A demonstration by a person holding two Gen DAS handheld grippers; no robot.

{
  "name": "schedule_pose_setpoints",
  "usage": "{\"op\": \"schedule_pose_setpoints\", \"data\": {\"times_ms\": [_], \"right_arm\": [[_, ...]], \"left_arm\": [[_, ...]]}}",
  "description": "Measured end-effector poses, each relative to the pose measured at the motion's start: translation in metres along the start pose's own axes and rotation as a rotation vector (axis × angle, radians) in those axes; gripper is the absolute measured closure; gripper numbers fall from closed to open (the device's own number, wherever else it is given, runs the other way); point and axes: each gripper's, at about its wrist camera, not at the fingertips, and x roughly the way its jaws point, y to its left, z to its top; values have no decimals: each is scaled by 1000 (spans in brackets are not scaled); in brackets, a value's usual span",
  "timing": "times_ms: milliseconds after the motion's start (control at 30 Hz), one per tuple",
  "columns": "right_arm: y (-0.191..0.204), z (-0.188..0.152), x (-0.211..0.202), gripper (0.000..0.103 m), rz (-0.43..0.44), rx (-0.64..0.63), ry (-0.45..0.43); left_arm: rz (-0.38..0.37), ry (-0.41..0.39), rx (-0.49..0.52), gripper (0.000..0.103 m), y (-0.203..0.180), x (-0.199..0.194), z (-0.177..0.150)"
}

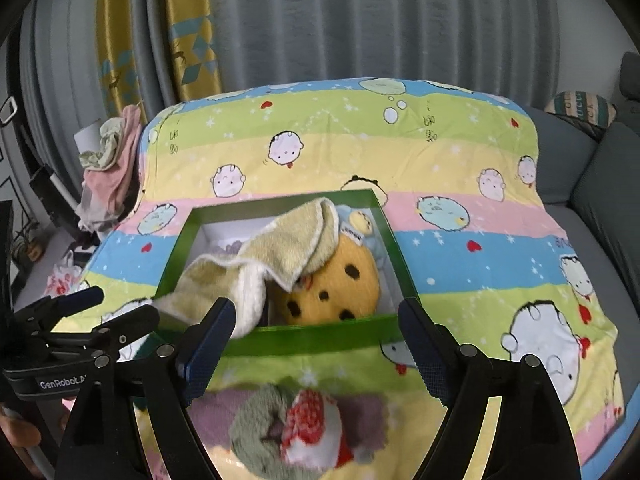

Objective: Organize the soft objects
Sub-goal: 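Move the right gripper toward the green-and-yellow sponge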

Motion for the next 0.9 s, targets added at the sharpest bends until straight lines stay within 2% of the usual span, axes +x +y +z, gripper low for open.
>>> {"op": "schedule_pose_setpoints", "data": {"times_ms": [200,433,700,900], "right_arm": [[1,-12,-16,19,-35,-17,-1],[3,-24,-27,19,-63,-36,5],[0,-52,-29,19,-31,-7,41],[-10,-86,-31,19,4,52,70]], "left_arm": [[4,-11,36,1,-1,-13,-26],[-31,-3,13,1,5,-19,-43],[-90,18,-7,1,20,-23,-55],[-153,81,-11,1,27,-15,-66]]}}
